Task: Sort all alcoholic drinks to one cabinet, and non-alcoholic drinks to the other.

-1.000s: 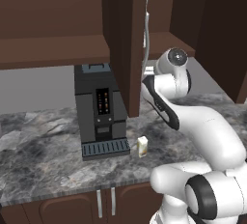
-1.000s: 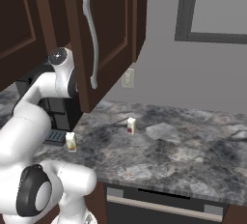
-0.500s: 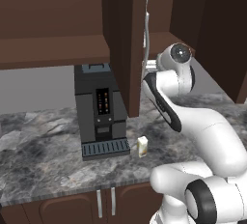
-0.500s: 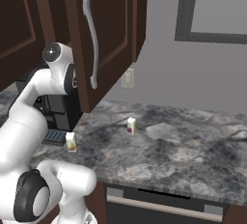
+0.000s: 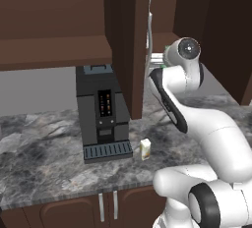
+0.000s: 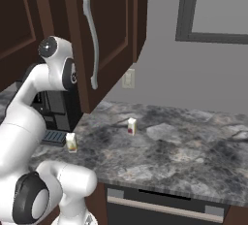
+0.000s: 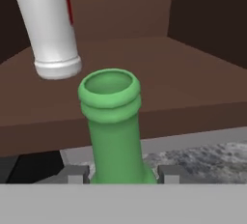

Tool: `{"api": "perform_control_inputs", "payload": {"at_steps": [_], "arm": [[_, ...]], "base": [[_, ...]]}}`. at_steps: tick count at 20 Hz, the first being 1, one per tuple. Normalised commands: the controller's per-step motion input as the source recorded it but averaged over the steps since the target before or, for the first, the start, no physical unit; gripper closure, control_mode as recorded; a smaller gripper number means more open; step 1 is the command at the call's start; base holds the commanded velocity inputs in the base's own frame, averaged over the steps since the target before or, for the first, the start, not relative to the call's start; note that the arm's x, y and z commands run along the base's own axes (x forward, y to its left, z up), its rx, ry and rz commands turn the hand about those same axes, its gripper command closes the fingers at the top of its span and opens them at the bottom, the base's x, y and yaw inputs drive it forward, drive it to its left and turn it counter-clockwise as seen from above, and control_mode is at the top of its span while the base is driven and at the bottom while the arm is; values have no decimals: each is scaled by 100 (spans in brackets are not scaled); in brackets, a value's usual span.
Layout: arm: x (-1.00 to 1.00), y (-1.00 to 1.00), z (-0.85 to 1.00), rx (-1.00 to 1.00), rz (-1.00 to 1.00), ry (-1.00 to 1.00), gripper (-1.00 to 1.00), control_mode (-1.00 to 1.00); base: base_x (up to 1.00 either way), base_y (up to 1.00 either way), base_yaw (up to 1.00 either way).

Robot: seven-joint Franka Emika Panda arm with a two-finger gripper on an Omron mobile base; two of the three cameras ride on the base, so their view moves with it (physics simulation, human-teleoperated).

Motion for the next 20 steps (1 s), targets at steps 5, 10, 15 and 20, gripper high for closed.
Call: {"api": "perform_control_inputs", "payload": {"at_steps": [5,10,15,20], "arm": [[0,-8,34,0,-2,-3,100,-100],[0,-8,37,0,-2,-2,100,-100],[0,-8,34,0,-2,-2,100,-100],[0,-6,30,0,-2,-1,100,-100]], "base": [[0,0,0],[0,0,0],[0,0,0],[0,0,0]]}}
